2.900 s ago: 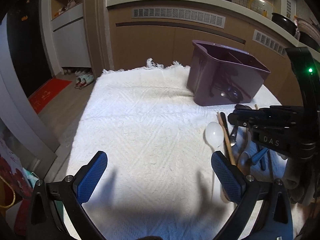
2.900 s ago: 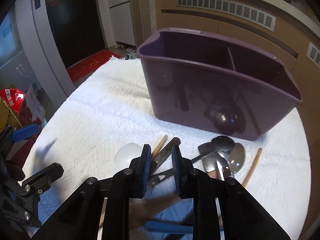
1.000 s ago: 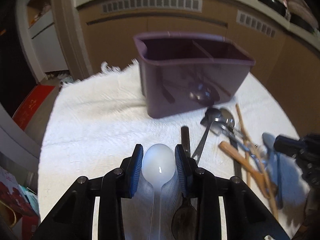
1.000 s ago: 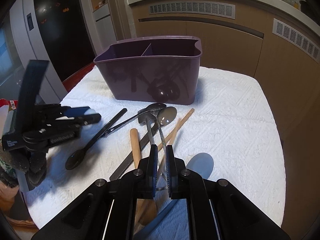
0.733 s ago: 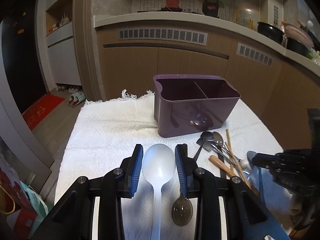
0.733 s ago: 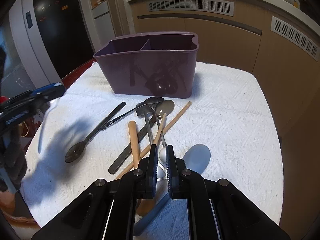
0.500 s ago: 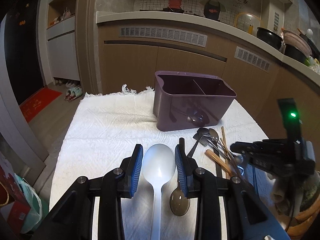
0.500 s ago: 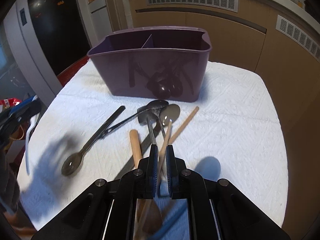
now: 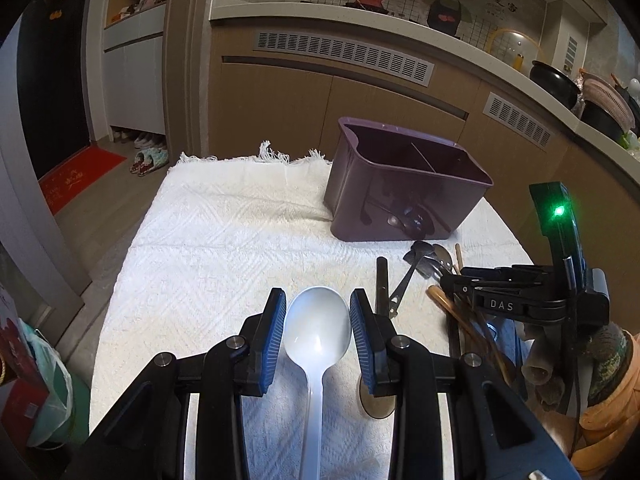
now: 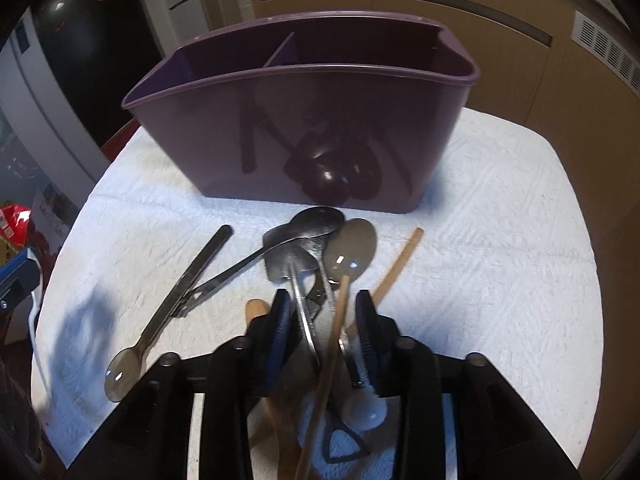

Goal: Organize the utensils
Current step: 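Lift the chopstick and white spoon with both grippers over the purple caddy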

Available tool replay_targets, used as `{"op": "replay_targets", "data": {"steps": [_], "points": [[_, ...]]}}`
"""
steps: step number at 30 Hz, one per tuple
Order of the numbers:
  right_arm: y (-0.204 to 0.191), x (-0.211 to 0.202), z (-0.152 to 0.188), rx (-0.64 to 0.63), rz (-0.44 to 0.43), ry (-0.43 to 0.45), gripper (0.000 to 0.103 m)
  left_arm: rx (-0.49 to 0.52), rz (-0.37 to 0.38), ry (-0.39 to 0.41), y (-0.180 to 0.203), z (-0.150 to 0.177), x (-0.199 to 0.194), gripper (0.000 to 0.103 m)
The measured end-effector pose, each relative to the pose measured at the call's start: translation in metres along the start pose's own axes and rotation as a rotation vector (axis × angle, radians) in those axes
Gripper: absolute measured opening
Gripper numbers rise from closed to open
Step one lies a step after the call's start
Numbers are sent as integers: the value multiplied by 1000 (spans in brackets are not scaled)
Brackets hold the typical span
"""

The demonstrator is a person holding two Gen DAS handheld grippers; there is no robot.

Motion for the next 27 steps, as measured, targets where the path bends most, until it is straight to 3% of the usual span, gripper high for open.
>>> {"op": "replay_targets", "data": {"steps": [4,10,14,21,27], "points": [[-6,0,7,-45,-17,-12,9,14,-5,-13,8,2,-2,30],[-3,-30,19,-61,-37,53,6,52,-8,-9,28,6,-13,30],[-3,-75,24,-62,-70,136,5,88,0,29,47,1,-29,30],[-13,-163,20,-107,-72,347,5,170,11,182,82,-29,-79,30],[-19,-230,-6,-150,-33,516,5,222,4,348,106,-78,-122,30]]}}
Point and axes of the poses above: each gripper's, at about its wrist camera, not at the fingertips, and x roughly the way its jaws point, y to its right, z to its underside, the point moved 3 cm from there along x, roughly the way its jaws point, and after that the axes turned 2 degrees about -y, right-handed, at the moved point
